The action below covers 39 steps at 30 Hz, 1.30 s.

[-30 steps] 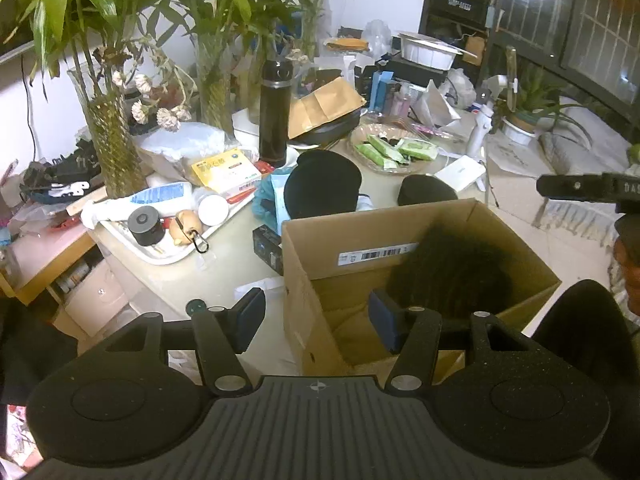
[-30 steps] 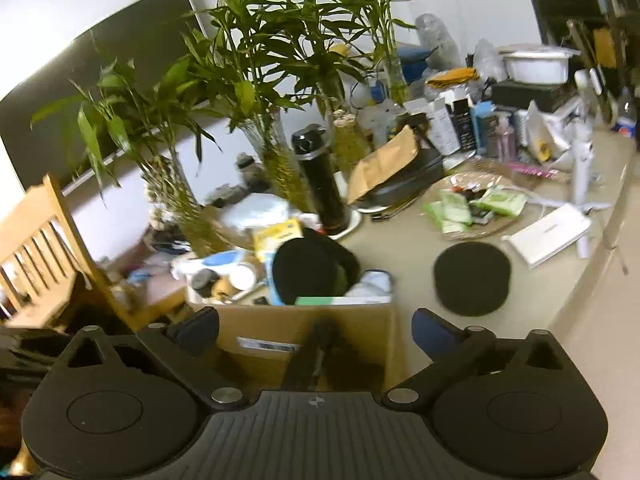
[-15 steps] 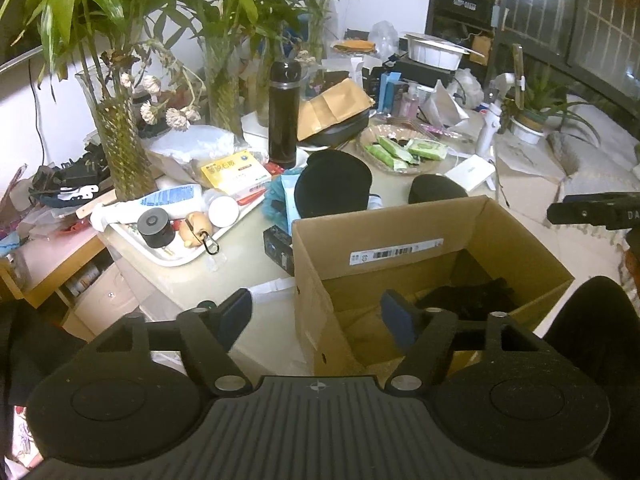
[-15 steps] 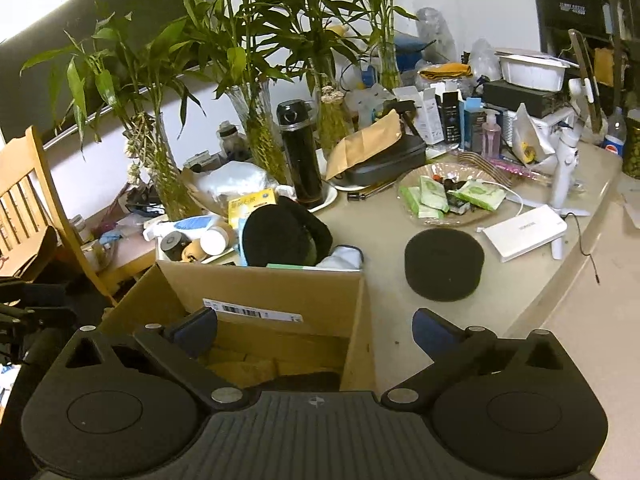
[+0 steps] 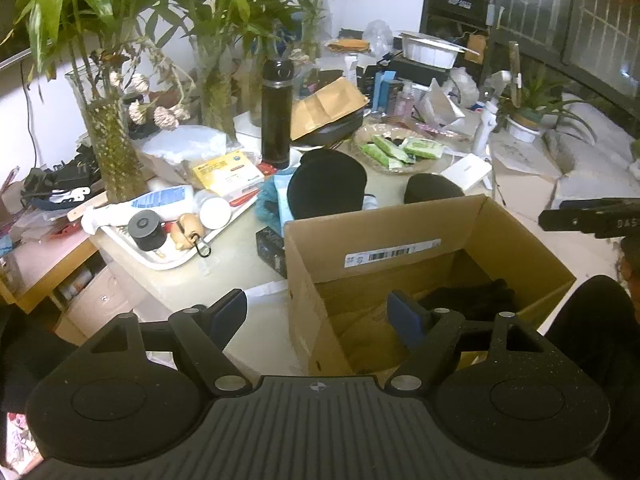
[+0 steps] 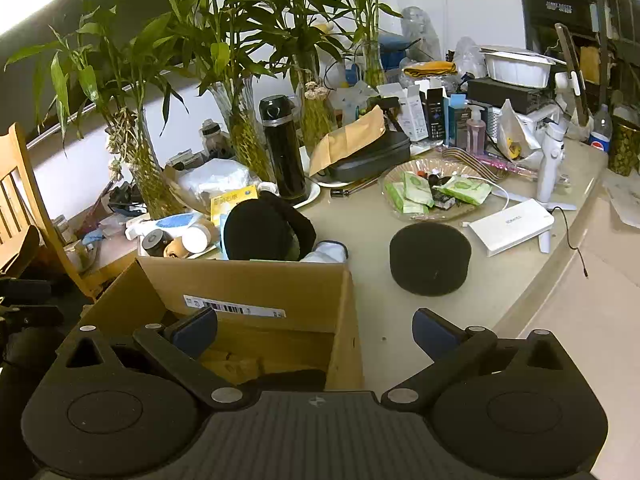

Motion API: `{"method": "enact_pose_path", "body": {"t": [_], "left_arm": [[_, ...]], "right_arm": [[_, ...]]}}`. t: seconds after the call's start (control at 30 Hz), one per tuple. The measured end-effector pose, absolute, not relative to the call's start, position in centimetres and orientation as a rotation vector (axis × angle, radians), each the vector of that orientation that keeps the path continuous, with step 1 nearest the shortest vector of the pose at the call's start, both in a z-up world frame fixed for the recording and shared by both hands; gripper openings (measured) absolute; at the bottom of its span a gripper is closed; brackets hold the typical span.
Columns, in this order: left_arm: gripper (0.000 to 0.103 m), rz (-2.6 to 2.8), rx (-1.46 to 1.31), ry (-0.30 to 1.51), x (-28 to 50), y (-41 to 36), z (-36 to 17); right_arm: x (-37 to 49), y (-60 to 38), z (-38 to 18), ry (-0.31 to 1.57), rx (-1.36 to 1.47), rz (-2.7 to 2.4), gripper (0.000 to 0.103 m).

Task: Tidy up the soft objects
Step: 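Move the right tool to the round black foam sponge and grasp it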

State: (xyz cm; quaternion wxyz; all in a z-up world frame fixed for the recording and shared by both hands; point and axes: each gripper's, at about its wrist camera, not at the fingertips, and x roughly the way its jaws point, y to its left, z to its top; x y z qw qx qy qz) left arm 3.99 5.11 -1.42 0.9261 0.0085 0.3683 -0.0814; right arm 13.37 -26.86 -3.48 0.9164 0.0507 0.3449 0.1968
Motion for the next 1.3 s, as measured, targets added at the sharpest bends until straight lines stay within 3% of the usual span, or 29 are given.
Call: {"method": "enact_pose_path", "body": {"t": [0.7,1.3], "left_arm": [[0.077,-0.183,-0.015,0.658,7.1,5.8,-0.7],[0.077,-0.163,-0.033,0.661,7.6,8.0,-1.4]], "right_arm": [[18.6,-27.2,-2.8,0.658,0.040,0.385,0.103],[25.4,-29.7,-9.7,0.726,0.035,0.239,0.103]]}}
